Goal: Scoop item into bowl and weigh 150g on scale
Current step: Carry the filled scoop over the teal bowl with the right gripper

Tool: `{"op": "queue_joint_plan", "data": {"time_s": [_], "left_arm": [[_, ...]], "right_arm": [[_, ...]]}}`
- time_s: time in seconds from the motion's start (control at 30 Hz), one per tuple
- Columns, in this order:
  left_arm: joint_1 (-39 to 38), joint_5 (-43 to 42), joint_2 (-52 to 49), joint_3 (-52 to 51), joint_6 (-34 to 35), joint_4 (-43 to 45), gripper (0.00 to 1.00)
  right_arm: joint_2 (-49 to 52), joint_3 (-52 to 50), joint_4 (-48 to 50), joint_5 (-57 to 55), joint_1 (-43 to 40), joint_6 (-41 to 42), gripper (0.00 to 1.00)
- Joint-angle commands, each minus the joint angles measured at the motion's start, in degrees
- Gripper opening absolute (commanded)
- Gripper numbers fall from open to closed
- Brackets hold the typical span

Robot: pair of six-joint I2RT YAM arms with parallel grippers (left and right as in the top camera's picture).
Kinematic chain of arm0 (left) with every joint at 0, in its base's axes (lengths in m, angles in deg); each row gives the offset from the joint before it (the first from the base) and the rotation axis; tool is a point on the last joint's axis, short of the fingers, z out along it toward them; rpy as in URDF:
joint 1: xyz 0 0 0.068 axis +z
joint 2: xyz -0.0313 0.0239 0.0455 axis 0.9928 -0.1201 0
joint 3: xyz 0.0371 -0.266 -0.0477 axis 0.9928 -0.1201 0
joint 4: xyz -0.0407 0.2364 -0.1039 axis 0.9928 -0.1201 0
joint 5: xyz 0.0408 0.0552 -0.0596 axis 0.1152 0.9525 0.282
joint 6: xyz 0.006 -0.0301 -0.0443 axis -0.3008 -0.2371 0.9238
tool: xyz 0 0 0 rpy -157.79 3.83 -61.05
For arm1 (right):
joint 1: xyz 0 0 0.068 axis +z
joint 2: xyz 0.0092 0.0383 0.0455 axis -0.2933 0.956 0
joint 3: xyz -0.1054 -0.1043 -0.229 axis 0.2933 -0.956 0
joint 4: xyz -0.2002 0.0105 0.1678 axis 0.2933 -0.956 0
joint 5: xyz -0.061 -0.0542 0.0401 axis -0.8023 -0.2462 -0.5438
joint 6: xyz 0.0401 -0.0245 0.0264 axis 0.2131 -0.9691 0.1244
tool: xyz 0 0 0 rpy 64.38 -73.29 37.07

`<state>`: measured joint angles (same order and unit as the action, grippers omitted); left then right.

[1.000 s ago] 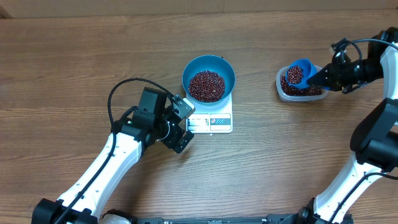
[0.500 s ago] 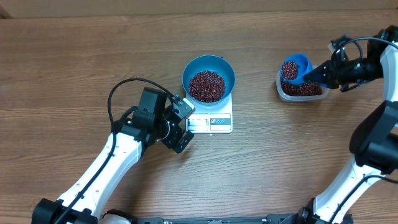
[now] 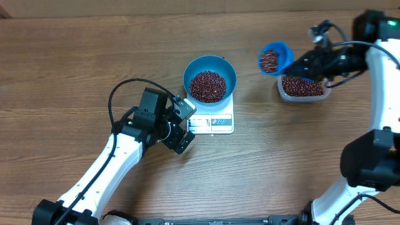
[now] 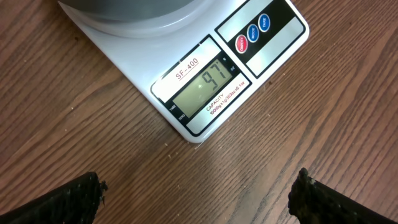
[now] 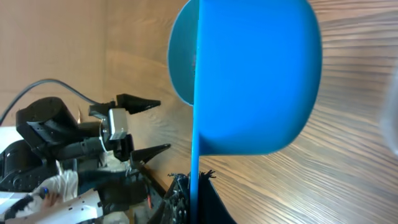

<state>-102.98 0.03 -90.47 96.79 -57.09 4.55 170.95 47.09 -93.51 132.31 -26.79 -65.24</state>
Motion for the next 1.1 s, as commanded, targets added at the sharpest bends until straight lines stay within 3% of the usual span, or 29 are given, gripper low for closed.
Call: {"op": "queue_joint_plan", "data": {"time_s": [0.0, 0.53, 1.07], "left_arm": [[-0.3, -0.5, -0.3, -0.3, -0.4, 0.1, 1.00], [-0.3, -0.5, -0.3, -0.3, -0.4, 0.2, 1.00], [-0.4, -0.5, -0.3, -0.3, -0.4, 0.1, 0.99]], "right_arm": [[-1.6, 1.6, 1.6, 2.4, 3.7, 3.5, 0.04], [-1.6, 1.6, 8.7, 0.7, 16.8, 11.1, 0.04], [-1.6, 1.6, 18.1, -19.9, 27.5, 23.7, 0.04]]}}
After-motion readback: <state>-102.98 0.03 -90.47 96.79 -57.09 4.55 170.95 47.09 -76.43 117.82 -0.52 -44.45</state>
